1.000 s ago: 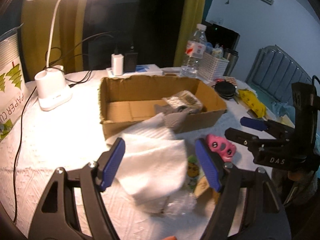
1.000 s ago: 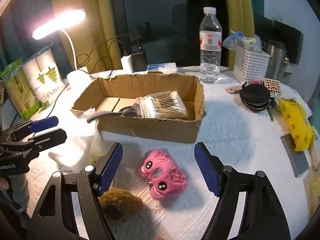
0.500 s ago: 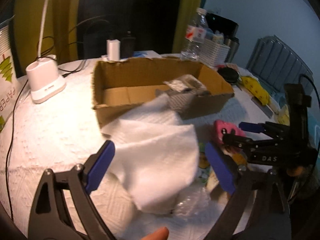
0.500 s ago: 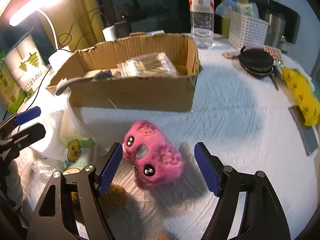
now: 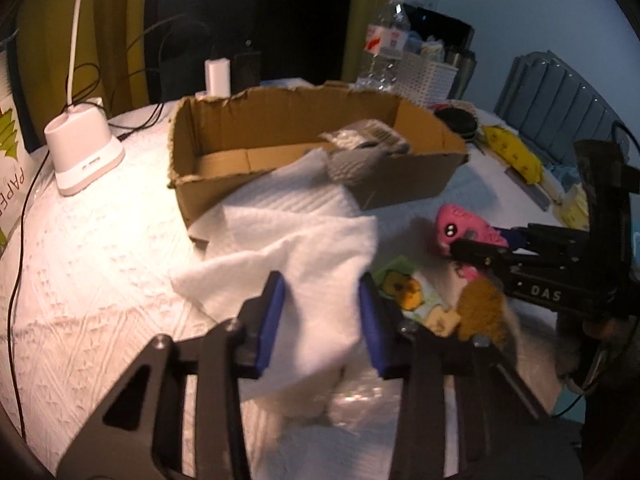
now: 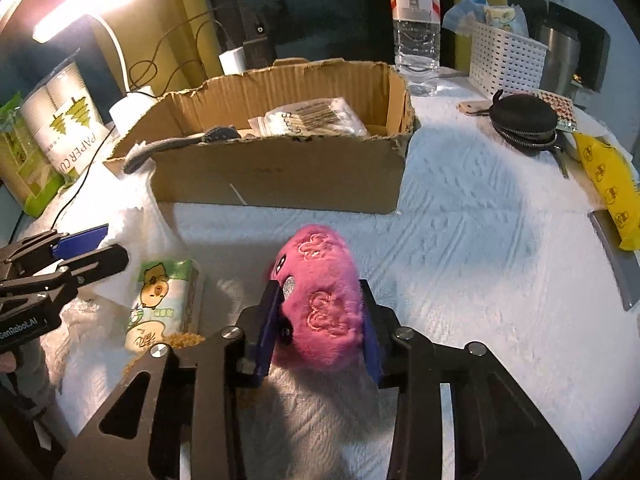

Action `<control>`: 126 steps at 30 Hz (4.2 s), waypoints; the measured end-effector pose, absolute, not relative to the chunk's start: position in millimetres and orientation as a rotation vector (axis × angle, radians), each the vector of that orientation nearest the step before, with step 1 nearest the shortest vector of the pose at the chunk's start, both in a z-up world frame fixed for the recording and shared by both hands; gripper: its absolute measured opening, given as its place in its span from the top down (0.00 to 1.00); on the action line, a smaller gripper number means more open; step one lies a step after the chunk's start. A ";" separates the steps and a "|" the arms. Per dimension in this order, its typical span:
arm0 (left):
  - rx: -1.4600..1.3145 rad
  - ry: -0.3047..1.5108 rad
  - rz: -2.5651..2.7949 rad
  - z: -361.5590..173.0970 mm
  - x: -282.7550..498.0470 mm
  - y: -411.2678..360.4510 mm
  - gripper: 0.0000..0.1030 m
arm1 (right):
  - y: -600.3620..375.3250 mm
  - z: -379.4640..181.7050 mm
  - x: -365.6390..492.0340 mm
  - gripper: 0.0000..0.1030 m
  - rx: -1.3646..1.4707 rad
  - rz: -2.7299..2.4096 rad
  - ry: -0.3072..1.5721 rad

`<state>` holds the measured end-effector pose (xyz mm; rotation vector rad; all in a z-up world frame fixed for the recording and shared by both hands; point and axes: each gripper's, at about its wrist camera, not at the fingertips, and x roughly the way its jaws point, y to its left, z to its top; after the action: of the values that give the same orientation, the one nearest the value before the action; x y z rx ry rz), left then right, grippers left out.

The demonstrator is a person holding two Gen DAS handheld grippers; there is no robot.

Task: Organize soft objects
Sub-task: 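Carry the pink plush into the box while the left gripper grasps the white towel, then release the pink plush in the box and withdraw the right gripper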

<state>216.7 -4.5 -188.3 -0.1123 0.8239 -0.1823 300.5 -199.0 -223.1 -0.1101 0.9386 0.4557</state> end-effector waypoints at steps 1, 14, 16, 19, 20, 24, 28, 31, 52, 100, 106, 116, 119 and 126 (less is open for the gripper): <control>-0.109 0.817 -0.187 -186.0 214.3 -4.7 0.77 | -200.4 -220.8 298.7 0.63 -0.110 0.454 0.931; -0.158 0.728 -0.206 -149.5 181.7 10.0 0.93 | -213.3 -183.2 273.8 0.63 -0.092 0.446 0.829; -0.160 0.702 -0.198 -139.2 174.9 14.2 0.93 | -213.6 -176.9 269.9 0.63 -0.094 0.450 0.812; -0.162 0.670 -0.189 -126.9 169.6 19.2 0.93 | -213.2 -164.1 263.8 0.63 -0.096 0.457 0.778; -0.162 0.657 -0.186 -122.0 167.5 20.9 0.93 | -212.9 -162.0 262.6 0.63 -0.096 0.459 0.772; -0.157 0.612 -0.177 -105.1 162.4 26.5 0.93 | -211.0 -147.0 257.6 0.63 -0.100 0.466 0.736; -0.147 0.568 -0.170 -88.8 159.0 30.4 0.93 | -209.9 -132.1 254.7 0.63 -0.101 0.472 0.702; -0.144 0.547 -0.166 -80.8 160.6 33.4 0.93 | -208.1 -122.0 254.7 0.63 -0.107 0.477 0.679; -0.140 0.489 -0.169 -60.6 210.9 44.1 0.93 | -160.3 -114.1 295.1 0.63 -0.137 0.593 0.671; -0.178 0.686 -0.177 -133.1 306.3 37.0 0.31 | -148.0 -179.1 398.8 0.56 -0.081 0.477 0.837; -0.173 0.664 -0.180 -121.3 291.9 31.5 0.31 | -160.5 -165.0 384.8 0.44 -0.065 0.472 0.808; -0.164 0.618 -0.194 -102.1 252.0 20.5 0.30 | -171.5 -143.3 345.2 0.44 -0.058 0.471 0.761; -0.162 0.604 -0.196 -96.7 237.7 18.0 0.30 | -175.4 -136.7 331.9 0.44 -0.058 0.471 0.746; -0.159 0.583 -0.202 -90.6 205.1 15.7 0.30 | -180.6 -125.9 298.8 0.44 -0.060 0.467 0.720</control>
<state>205.1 15.7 -90.6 -0.1594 0.5833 -0.2019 298.8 -180.6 -125.9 -0.0602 0.7197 0.4674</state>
